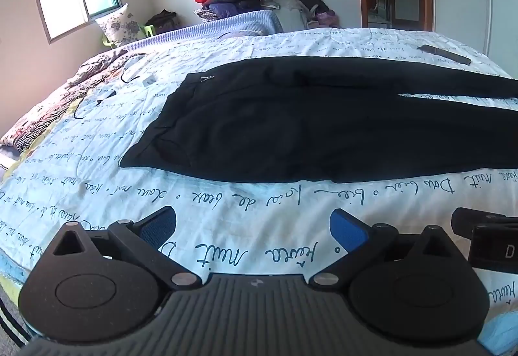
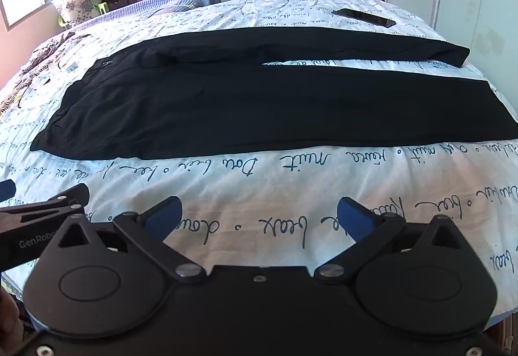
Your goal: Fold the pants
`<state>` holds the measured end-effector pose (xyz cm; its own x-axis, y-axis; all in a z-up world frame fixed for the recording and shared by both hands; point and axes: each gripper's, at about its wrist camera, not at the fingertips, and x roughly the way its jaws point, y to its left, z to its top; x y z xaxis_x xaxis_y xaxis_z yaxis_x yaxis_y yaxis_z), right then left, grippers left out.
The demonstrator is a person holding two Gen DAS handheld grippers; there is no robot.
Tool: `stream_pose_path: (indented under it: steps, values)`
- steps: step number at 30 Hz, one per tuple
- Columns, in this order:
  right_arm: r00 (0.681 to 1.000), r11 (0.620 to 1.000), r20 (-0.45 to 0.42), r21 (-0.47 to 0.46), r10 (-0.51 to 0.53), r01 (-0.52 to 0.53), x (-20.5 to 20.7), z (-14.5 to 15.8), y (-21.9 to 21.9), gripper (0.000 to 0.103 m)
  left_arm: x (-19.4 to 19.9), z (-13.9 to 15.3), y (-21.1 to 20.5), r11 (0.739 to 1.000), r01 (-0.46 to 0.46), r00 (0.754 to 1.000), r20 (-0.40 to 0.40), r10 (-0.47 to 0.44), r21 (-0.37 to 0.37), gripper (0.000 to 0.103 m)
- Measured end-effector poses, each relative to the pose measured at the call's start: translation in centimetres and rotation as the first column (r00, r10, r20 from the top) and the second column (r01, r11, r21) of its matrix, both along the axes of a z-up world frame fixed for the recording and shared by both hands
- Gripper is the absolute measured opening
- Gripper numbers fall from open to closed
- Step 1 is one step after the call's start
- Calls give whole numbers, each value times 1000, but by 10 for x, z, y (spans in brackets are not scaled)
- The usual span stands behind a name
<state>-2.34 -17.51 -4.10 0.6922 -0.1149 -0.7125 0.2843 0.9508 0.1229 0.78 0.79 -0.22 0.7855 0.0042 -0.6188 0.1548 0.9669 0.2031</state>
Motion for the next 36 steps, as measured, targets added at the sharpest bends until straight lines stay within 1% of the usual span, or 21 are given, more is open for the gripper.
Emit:
stream_pose_path:
  steps: [36]
  values:
    - [999,999,16,-1,32,-32,-1,2,8,103,5,-1,3,1000,-9,1000,-10,9,5,103]
